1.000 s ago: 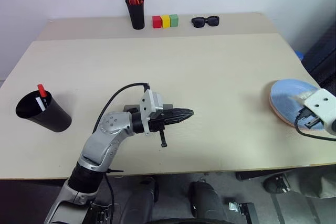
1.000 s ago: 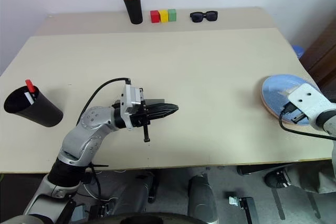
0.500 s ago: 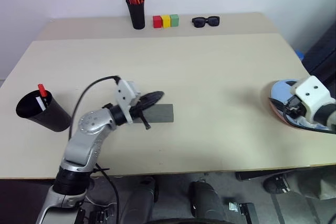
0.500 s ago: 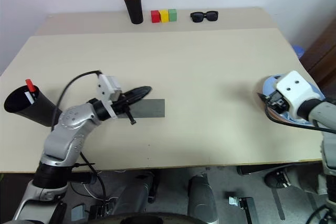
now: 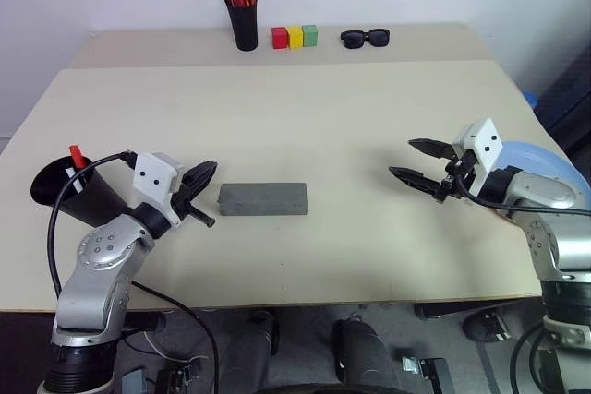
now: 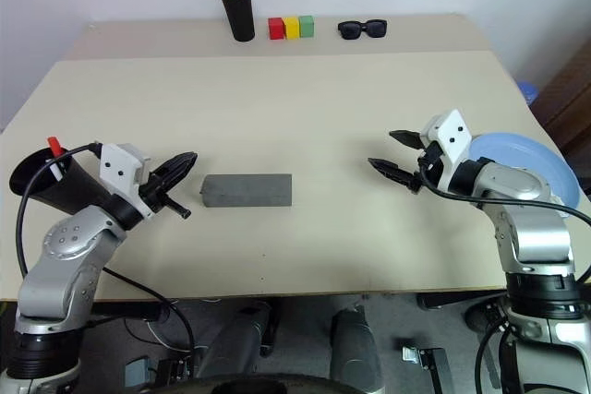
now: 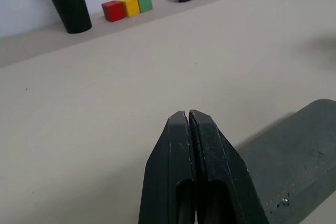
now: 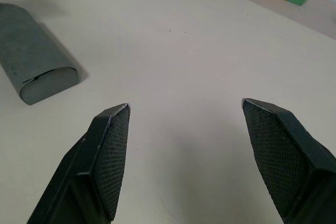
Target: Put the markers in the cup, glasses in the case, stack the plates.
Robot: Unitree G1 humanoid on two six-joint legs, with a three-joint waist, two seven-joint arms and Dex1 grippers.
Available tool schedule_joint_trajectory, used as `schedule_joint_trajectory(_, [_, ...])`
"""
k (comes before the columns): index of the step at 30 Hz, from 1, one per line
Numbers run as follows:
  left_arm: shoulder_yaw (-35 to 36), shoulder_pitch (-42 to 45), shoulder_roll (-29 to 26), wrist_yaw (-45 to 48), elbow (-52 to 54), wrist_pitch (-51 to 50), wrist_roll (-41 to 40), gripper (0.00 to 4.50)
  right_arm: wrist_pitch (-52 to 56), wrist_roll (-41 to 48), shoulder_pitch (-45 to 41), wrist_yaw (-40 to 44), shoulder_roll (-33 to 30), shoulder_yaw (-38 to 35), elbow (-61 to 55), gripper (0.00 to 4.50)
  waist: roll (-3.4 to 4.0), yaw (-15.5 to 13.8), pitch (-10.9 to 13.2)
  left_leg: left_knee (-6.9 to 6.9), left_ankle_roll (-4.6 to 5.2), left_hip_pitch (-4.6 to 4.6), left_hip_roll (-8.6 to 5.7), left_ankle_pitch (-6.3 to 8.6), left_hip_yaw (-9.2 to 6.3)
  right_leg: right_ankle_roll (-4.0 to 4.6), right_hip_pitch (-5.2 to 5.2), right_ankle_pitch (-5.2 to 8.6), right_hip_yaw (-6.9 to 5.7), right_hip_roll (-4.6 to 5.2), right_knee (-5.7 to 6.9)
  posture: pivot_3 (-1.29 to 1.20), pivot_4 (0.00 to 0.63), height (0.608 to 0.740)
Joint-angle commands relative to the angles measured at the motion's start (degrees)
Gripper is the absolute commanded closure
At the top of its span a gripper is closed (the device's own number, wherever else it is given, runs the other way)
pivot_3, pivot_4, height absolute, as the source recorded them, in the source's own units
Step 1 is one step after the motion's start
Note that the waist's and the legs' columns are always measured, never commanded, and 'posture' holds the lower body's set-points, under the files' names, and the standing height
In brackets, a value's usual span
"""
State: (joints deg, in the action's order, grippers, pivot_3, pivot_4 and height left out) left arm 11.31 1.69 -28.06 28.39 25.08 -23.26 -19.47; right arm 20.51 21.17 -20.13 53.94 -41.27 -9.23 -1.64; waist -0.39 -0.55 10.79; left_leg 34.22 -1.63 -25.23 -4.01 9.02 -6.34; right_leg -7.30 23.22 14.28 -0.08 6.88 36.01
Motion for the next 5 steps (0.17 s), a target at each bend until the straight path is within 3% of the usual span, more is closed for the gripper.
schedule_joint_trajectory(1, [2.4, -0.8, -0.7, -0.8, 2.8, -0.5, -0.8, 4.50, -2.9, -0.8, -1.9, 0.6, 0.2, 0.7, 1.5, 1.06, 0.00, 0.0, 0.0, -0.01, 0.00, 0.00, -0.01, 0.00, 0.01, 0.00, 0.01, 0.00, 0.00, 0.00, 0.00, 0.00, 0.150, 0.740])
schedule_joint_trajectory(5, [3.6, -2.3, -0.7, -0.7, 3.6, -0.7, -1.6, 4.50, -3.8, -1.2, -2.8, 0.4, 0.8, 1.9, 2.6, 1.06, 0.00, 0.0, 0.0, -0.01, 0.00, 0.00, 0.00, 0.00, 0.04, 0.00, 0.01, 0.00, 0.00, -0.01, 0.00, 0.00, 0.150, 0.740])
